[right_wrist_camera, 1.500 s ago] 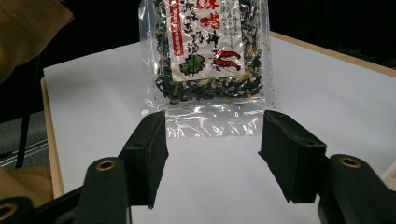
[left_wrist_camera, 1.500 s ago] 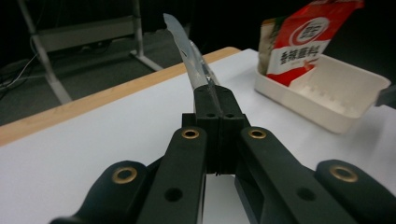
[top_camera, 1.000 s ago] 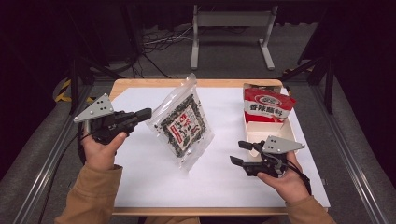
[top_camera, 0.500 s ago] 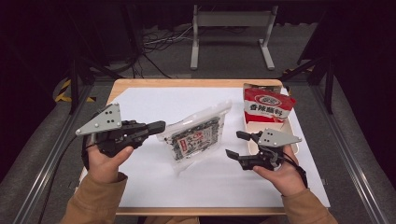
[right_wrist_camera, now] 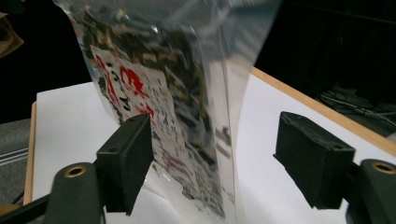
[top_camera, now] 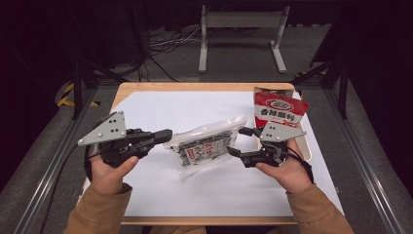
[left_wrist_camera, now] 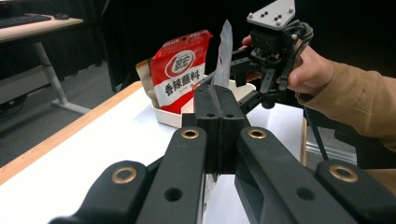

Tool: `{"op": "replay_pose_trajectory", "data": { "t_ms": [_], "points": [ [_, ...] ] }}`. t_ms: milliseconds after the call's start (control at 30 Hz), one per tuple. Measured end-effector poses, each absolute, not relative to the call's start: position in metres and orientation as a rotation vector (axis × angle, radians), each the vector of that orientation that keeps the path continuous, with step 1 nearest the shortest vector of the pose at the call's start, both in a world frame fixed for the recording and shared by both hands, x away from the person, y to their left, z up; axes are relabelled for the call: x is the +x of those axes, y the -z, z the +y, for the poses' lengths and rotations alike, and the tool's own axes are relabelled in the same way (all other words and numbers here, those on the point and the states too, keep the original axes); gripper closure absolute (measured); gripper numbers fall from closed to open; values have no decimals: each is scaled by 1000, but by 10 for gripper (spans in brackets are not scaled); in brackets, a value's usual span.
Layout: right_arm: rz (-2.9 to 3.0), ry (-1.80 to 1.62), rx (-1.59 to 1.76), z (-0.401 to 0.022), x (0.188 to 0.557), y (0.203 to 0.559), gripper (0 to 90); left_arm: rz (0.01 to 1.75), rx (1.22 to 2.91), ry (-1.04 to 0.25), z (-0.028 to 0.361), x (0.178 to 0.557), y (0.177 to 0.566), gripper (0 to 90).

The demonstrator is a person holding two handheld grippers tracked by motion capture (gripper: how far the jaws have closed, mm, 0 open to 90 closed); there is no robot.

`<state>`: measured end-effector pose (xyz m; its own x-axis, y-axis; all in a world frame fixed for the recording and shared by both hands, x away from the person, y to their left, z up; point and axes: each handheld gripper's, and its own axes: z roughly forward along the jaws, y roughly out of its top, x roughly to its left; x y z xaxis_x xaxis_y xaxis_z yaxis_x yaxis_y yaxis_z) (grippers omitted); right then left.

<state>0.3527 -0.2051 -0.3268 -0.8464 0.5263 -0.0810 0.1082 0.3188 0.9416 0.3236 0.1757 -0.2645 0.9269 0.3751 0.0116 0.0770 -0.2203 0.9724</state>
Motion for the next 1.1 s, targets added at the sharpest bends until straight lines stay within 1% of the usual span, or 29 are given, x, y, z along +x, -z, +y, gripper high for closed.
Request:
{"op": "replay_pose_trajectory", "data": {
  "t_ms": [100, 233, 333, 400, 467, 567, 800, 933, 1100],
  "points": [
    [2231, -1538, 515, -201, 355, 320, 311, 340, 1783, -286, 176, 324, 265, 900],
    [2250, -1519, 441, -196, 357, 313, 306, 334, 1784, -283, 175, 324, 265, 900],
    [2281, -1495, 364, -191, 359, 308, 329, 333, 1783, -280, 175, 324, 265, 900],
    [2310, -1495, 348, -189, 360, 307, 367, 332, 1783, -281, 175, 324, 265, 900],
    [2319, -1500, 325, -188, 361, 306, 371, 332, 1783, -279, 175, 324, 265, 900],
    [2329, -1514, 304, -186, 363, 305, 405, 333, 1779, -278, 175, 324, 266, 900],
    [2412, -1517, 282, -185, 359, 303, 579, 335, 1777, -291, 176, 325, 266, 900],
    [2489, -1500, 249, -182, 352, 299, 711, 351, 1769, -299, 176, 325, 266, 900],
    [2508, -1465, 200, -180, 346, 295, 743, 350, 1759, -301, 177, 325, 266, 900]
  ]
}}
